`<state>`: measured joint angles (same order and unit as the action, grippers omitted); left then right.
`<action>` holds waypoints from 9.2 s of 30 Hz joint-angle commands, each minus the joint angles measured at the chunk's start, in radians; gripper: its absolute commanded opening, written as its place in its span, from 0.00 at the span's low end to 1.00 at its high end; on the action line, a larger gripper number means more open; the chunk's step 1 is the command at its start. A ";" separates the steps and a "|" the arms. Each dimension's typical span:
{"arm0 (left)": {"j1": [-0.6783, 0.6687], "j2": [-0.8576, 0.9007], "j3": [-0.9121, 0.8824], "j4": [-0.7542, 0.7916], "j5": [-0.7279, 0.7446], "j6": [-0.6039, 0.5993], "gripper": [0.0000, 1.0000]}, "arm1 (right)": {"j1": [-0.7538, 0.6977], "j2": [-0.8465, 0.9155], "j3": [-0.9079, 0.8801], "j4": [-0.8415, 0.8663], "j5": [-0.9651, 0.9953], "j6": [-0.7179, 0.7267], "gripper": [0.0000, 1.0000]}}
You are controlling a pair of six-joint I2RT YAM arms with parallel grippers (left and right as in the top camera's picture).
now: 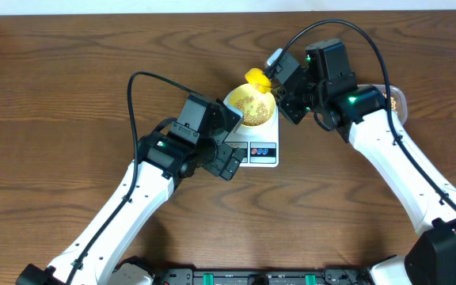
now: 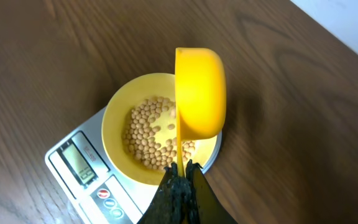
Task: Scoop item into bowl and weigh 50g on scale
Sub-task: 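Tilt the scoop with the right gripper to pour soybeans into the bowl, then move the empty scoop with the right gripper back to the soybean tub, then dip the scoop into the soybeans and lift it with the right gripper, then carry the filled scoop with the right gripper over the yellow bowl, then tilt the scoop with the right gripper to pour soybeans into the bowl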
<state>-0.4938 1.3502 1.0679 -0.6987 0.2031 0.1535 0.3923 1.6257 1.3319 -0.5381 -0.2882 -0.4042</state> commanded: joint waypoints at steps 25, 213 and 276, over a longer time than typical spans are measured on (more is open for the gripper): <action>0.000 0.002 -0.013 0.000 -0.010 -0.006 0.96 | -0.021 -0.089 -0.003 0.026 0.095 0.420 0.01; 0.000 0.002 -0.013 0.000 -0.010 -0.006 0.96 | -0.496 0.159 -0.006 -0.257 -1.056 0.735 0.01; 0.000 0.002 -0.013 0.000 -0.010 -0.006 0.96 | -0.168 0.159 -0.006 0.067 -0.503 0.341 0.01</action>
<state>-0.4938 1.3502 1.0679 -0.6987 0.2031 0.1535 0.2195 1.7741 1.3247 -0.4740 -0.7841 -0.0006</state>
